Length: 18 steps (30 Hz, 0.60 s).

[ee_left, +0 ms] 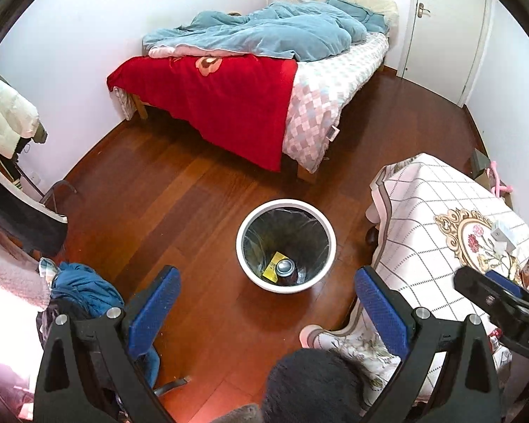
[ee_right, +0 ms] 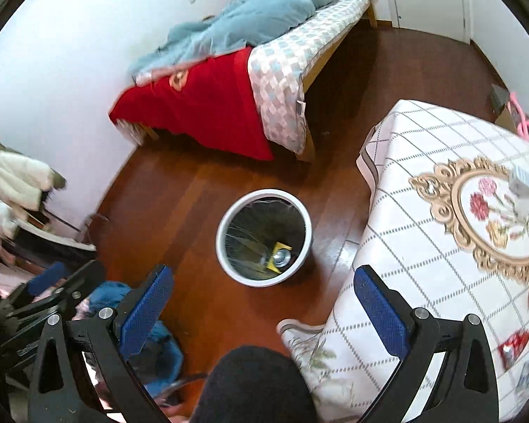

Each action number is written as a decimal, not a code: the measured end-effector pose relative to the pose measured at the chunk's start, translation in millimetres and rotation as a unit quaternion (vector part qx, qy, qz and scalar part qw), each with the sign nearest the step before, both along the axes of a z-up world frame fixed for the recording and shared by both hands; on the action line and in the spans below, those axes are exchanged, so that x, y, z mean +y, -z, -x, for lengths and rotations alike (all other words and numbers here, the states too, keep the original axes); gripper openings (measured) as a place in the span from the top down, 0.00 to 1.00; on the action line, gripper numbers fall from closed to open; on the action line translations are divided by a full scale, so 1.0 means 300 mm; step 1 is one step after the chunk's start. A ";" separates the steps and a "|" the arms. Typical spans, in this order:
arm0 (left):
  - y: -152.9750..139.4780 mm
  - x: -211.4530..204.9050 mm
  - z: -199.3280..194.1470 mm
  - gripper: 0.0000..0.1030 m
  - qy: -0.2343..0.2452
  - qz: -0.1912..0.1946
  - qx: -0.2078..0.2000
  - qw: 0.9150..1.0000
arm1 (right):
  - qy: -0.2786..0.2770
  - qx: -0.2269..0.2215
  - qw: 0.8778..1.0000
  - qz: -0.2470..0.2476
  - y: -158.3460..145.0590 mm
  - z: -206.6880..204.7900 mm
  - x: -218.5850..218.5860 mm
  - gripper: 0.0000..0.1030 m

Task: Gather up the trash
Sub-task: 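Move both tools back from the bin toward the table, then grasp the red wrapper with the left gripper while the right grasps the milk carton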

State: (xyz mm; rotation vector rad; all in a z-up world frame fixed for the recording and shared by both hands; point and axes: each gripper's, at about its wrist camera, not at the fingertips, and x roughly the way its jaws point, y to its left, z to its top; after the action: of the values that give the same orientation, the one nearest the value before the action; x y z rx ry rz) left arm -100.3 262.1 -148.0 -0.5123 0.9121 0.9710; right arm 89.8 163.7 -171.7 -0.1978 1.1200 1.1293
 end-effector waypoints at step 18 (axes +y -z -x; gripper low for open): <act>0.460 -0.716 -0.784 0.01 0.250 0.097 0.092 0.959 | 0.402 0.123 0.900 0.118 0.400 -0.628 -1.142 0.00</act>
State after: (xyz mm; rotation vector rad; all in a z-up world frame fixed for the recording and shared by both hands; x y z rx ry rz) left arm 135.1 47.4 -285.9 -0.3315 1.2389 0.4750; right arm 278.1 -178.8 -291.6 0.2219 1.3780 0.2775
